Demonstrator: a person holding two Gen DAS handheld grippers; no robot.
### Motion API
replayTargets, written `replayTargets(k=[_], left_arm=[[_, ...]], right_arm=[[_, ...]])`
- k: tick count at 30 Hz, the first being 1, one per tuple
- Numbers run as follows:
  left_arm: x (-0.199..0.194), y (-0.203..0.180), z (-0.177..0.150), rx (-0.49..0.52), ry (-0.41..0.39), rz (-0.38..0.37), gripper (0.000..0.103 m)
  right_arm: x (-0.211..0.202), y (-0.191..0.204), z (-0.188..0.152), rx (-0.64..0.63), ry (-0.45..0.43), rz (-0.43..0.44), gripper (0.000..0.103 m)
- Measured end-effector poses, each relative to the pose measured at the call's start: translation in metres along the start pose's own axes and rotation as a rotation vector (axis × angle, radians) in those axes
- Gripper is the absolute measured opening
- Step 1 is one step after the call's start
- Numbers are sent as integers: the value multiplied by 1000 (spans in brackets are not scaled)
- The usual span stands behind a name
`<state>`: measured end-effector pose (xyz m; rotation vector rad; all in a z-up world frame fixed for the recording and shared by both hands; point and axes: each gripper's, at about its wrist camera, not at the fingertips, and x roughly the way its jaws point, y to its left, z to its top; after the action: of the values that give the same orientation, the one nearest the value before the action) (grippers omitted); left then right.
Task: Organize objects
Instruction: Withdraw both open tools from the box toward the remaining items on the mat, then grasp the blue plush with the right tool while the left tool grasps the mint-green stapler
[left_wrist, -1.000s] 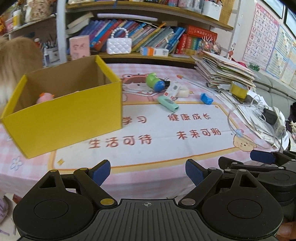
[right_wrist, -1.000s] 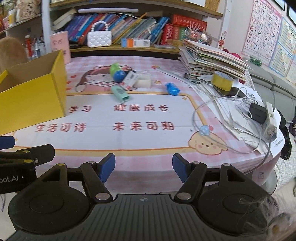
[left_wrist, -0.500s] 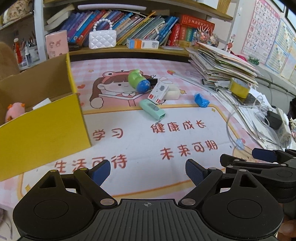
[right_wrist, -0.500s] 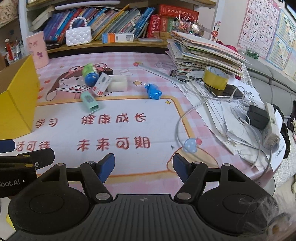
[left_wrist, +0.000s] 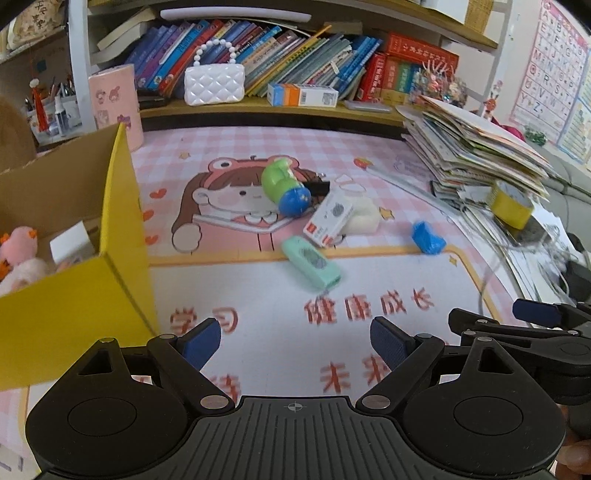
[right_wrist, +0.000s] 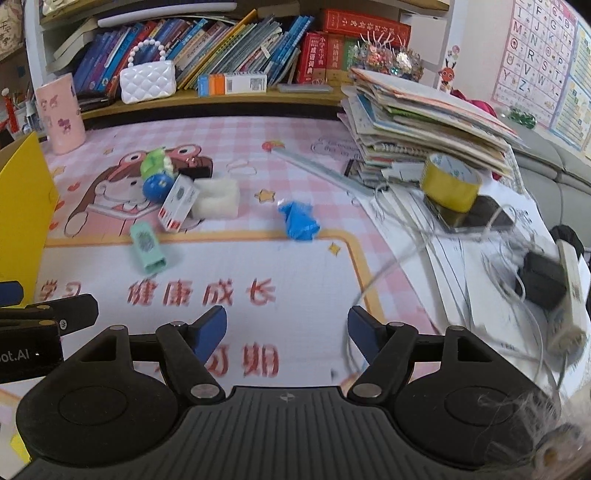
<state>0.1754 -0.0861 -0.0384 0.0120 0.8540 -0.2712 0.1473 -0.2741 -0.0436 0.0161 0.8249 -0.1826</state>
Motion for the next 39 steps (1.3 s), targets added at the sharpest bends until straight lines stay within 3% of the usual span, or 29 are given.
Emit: replayTargets(k=[10,14,21,24,27,32,33,39], left_arm=[[41,-12,33,-27,-8,40,86],[65,-16,42,-36,35,58,77],[98,-18,49,-80,100,74,75],[108,-18,47,-88,132,80,66],[110,-19,46,-81,126,93,57],[109,-14,47,-82,116,104,23],[108,-12,47,-85,117,101,23],[94,-10,45,-88,96,73,23]], right_arm=[[47,-14,38,-26,-52,-2,71],[70,-18,51,-35,-52,3,70],[106,-22,64,-53,-27,20,70],[117,-25,67,-57,-16,18,69],[126,-28,67,-47,6,26,61],[131,-34,66,-17,25,72,36],[130,-33,66,-17,26,86,31],[116,-27,65,-8,24,105,30]])
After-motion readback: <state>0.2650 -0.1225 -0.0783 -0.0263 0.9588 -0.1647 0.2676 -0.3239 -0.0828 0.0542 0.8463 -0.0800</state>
